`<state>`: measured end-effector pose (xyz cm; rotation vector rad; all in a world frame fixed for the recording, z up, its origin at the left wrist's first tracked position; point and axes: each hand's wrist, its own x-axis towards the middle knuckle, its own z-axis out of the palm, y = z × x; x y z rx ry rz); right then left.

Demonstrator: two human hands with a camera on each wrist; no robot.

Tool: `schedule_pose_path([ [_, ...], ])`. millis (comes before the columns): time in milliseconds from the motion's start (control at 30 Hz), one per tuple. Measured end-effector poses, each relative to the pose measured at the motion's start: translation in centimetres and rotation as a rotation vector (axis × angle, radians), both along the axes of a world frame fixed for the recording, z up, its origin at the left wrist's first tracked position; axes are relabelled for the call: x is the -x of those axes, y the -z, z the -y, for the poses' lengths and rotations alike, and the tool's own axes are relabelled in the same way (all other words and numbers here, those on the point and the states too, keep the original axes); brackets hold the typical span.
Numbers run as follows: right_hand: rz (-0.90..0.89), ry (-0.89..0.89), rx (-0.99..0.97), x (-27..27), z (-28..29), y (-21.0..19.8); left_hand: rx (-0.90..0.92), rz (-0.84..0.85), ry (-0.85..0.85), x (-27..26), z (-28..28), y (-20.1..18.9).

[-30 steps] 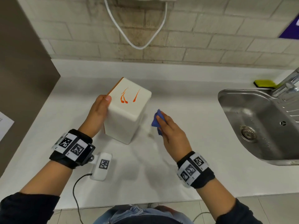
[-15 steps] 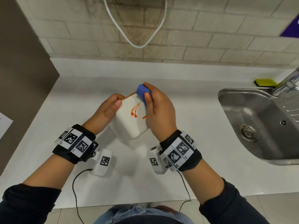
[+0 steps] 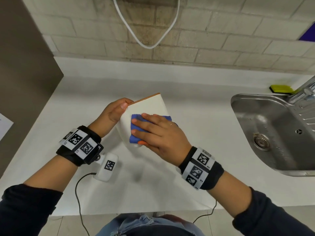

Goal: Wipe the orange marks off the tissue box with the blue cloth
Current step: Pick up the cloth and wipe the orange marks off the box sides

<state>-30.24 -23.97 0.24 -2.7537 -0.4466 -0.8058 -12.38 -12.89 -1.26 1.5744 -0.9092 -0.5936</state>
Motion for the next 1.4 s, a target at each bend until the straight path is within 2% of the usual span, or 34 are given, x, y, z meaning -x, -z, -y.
schedule_pose_path([
  [100,-0.061,-0.076,-0.043,1.3,1.6,-0.2,0.019,-0.009,-0.014,0.3,0.0,-0.3],
  [167,-0.187,-0.090,-0.092,2.6,2.8,0.0,0.026,-0.007,-0.026,0.5,0.0,-0.5],
  [233,-0.285,-0.031,-0.277,3.9,3.8,0.4,0.022,0.008,-0.035,0.9,-0.2,-0.7],
  [300,-0.190,0.174,-0.566,5.4,4.7,0.2,0.021,0.025,-0.035,1.3,-0.4,-0.8],
  [400,0.015,0.457,-0.852,6.2,5.4,-1.8,0.017,0.043,-0.026,1.4,-0.5,-0.6],
  [433,0.094,0.501,-0.950,6.0,5.5,-2.4,0.011,0.047,-0.018,1.5,-0.5,-0.6],
  [500,0.226,0.459,-1.074,4.5,4.9,-3.9,0.008,0.051,-0.012,1.6,-0.5,-0.4],
  [567,0.210,0.438,-1.064,2.6,3.7,-4.3,0.011,0.056,-0.013,1.7,-0.6,-0.4],
  [633,0.087,0.411,-0.985,1.0,2.2,-3.5,0.020,0.050,-0.013,1.7,-0.6,-0.4],
  [700,-0.021,0.392,-0.821,0.1,0.7,-2.2,0.027,0.049,-0.010,1.7,-0.5,-0.4],
  [767,-0.056,0.305,-0.643,-0.1,-0.5,-1.5,0.032,0.040,-0.025,1.4,-0.4,-0.3],
  [867,-0.225,0.081,-0.539,1.6,-1.2,-1.0,-0.011,0.096,-0.028,1.1,-0.6,0.0],
  [900,-0.305,0.048,-0.489,2.7,-1.1,-0.6,-0.041,0.148,-0.025,1.0,-0.7,0.1],
  [967,-0.450,0.090,-0.377,5.1,-0.2,0.5,-0.102,0.267,-0.009,1.1,-0.8,0.2],
  [1033,-0.492,0.229,-0.459,7.4,1.6,1.5,-0.155,0.372,0.048,1.3,-1.0,0.4],
  [1133,-0.375,0.515,-0.771,9.6,4.8,2.6,-0.294,0.571,0.251,2.7,-1.5,1.5],
  [1233,-0.285,0.702,-0.934,10.1,6.7,3.5,-0.414,0.836,0.375,4.0,-2.1,3.9],
  [1300,-0.256,0.744,-1.013,9.4,6.9,3.8,-0.414,0.894,0.415,4.1,-3.0,5.0],
  [1400,-0.213,0.808,-1.110,8.9,7.2,4.1,-0.402,0.861,0.440,3.1,-3.8,5.1],
])
